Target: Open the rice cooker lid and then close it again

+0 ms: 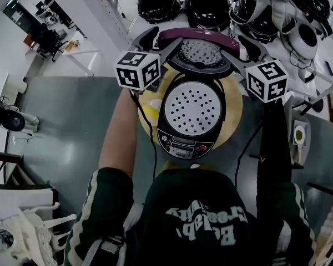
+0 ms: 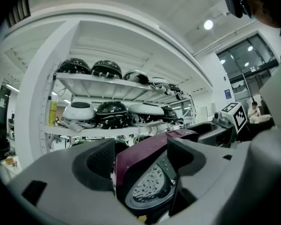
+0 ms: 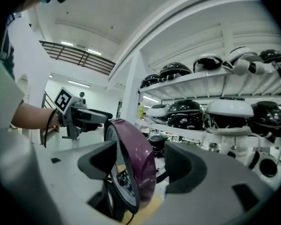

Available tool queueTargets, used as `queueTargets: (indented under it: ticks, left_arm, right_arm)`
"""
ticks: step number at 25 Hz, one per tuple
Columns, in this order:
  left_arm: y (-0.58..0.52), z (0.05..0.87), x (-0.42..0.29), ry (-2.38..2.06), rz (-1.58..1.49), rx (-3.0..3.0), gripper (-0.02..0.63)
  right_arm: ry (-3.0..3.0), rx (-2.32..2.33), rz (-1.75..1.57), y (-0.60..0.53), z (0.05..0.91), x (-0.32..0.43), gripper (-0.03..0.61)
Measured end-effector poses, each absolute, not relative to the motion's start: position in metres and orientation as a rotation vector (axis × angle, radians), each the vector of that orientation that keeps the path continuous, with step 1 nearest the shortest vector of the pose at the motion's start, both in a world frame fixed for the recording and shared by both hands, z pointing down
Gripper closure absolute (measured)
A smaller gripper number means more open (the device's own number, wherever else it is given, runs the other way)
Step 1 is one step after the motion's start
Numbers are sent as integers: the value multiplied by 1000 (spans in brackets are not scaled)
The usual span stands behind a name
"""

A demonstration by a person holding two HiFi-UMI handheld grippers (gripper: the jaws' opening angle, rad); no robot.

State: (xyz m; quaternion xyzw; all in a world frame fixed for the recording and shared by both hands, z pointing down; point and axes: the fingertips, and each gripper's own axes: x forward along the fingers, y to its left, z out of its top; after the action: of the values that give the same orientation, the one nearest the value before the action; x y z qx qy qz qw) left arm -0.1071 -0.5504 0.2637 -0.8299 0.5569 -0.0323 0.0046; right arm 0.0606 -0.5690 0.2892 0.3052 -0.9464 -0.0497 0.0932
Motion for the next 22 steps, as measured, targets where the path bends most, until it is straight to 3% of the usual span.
queueTargets:
  ticks: [15,22]
  left_arm:
    - [-544,278,-101,1664,-146,-2735,240]
    - [-510,279,-100,1627,-29,-2796,230]
  right_arm:
    - [-2808,773,-130,-551,303,46,242]
    - [-2850,727,-50,-518,303,48,225]
